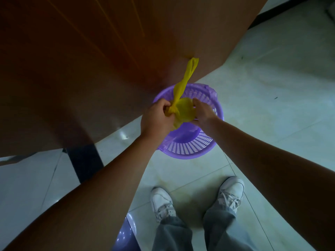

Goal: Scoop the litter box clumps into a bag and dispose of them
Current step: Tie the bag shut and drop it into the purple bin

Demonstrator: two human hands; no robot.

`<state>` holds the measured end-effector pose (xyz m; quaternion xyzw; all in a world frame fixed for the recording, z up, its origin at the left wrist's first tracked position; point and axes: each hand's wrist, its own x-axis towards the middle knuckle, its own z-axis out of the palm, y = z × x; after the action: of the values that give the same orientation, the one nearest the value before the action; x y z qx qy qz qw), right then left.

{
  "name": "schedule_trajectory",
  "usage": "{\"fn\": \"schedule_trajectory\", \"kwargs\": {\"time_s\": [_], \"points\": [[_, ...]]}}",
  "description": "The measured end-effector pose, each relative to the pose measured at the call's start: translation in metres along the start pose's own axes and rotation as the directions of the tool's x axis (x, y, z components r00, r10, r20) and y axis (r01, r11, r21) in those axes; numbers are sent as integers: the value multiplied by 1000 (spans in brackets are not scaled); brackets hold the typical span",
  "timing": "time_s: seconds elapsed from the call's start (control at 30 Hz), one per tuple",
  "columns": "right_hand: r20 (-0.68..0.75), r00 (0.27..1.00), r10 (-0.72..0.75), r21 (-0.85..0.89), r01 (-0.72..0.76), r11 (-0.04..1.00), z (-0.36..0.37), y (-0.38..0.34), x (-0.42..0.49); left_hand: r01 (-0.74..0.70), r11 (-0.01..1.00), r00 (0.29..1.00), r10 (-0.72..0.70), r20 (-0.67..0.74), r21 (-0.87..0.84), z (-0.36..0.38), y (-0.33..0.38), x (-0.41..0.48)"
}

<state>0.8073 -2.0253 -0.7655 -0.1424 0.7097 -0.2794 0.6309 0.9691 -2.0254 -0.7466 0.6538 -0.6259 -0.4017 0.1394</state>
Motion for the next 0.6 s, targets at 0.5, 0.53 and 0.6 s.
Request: {"fn": "schedule_trajectory", "kwargs": {"time_s": [0.5, 0.53, 0.6], "points": [[49, 999, 24, 180, -32, 983, 5, 23, 31, 132, 985, 991, -132, -8, 111, 37, -16, 32], [61, 998, 14, 200, -26, 979, 5, 21, 29, 123, 985, 992, -124, 0, 123, 36, -12, 30], [82, 997, 0, 217, -18, 976, 5, 18, 24, 89, 983, 994, -97, 40, 161, 32, -5, 25]]}}
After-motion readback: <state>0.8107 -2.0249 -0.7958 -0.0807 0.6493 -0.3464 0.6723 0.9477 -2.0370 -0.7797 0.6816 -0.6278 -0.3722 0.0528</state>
